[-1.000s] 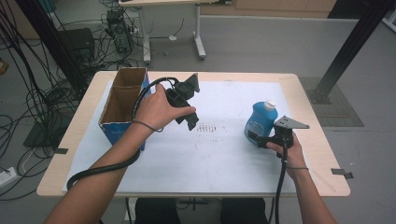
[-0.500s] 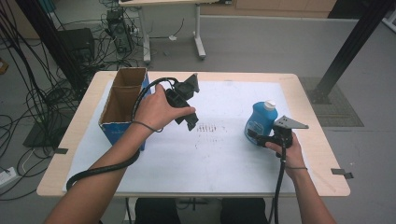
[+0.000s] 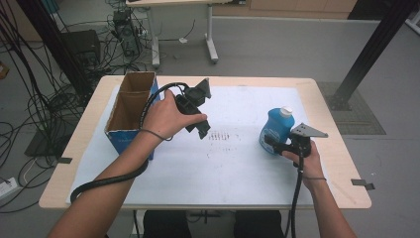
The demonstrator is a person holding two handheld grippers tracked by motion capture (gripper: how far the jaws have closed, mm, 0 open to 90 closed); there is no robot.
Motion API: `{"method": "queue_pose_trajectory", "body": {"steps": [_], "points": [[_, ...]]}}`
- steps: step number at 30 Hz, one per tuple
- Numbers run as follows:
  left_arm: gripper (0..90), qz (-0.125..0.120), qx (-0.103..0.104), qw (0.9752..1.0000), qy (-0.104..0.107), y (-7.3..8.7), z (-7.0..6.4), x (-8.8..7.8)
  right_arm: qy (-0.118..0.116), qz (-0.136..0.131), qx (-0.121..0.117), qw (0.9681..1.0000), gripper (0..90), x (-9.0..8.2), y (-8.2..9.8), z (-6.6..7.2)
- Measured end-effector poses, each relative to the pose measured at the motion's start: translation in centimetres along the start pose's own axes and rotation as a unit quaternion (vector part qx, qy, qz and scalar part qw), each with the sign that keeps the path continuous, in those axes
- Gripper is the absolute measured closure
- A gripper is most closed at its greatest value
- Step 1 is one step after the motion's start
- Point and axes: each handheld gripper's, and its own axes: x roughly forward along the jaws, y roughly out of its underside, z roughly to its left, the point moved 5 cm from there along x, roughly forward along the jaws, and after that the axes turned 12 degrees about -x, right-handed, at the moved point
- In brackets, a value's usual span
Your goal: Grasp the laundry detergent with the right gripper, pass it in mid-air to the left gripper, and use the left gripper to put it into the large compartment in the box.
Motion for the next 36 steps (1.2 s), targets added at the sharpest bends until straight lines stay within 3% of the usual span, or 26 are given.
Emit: {"method": "queue_pose_trajectory", "body": {"steps": [36], "points": [[7.9, 0.002, 0.0, 1.0, 0.0, 0.13, -0.1, 0.02, 0.019, -0.013, -0.013, 0.9997, 41.0, 0.0, 0.54, 0.63]]}}
